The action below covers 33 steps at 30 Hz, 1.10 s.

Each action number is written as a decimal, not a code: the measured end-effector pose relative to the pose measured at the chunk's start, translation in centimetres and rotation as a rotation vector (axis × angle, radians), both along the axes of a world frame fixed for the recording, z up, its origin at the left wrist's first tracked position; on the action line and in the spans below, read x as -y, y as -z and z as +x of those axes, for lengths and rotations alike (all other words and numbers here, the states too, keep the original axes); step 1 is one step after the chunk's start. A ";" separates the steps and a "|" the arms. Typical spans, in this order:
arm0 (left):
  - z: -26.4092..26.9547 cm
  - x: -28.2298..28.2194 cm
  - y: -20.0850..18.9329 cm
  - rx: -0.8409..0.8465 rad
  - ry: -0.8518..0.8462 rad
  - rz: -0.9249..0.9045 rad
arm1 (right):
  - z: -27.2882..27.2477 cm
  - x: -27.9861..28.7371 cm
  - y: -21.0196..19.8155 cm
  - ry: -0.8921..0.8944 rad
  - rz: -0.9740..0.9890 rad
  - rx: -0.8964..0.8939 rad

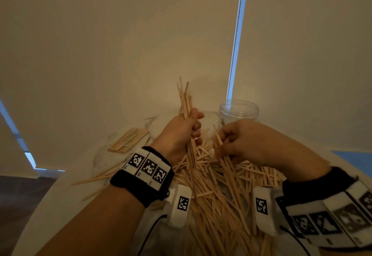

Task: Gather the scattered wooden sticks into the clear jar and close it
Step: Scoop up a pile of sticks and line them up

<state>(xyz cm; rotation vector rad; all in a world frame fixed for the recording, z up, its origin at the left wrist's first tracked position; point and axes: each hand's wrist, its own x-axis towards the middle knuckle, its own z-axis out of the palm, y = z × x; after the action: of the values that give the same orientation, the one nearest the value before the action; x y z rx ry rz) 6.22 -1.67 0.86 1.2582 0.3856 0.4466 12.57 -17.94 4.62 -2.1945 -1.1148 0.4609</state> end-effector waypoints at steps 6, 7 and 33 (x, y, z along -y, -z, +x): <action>0.0 2.0 -1.3 -0.018 0.175 0.248 | 0.9 0.8 -0.9 0.041 0.171 0.099; 0.0 2.5 -1.3 -0.016 0.207 0.267 | 1.1 0.8 -1.0 0.066 0.219 0.128; -0.2 6.2 -0.5 0.132 0.378 0.314 | 0.8 1.3 -2.1 0.197 0.646 0.088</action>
<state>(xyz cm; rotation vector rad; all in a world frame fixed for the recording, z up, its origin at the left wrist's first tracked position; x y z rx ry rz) 6.04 -7.82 1.31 1.5579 -0.0413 0.2686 13.41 -19.28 6.76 -1.7309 -0.9125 -0.0835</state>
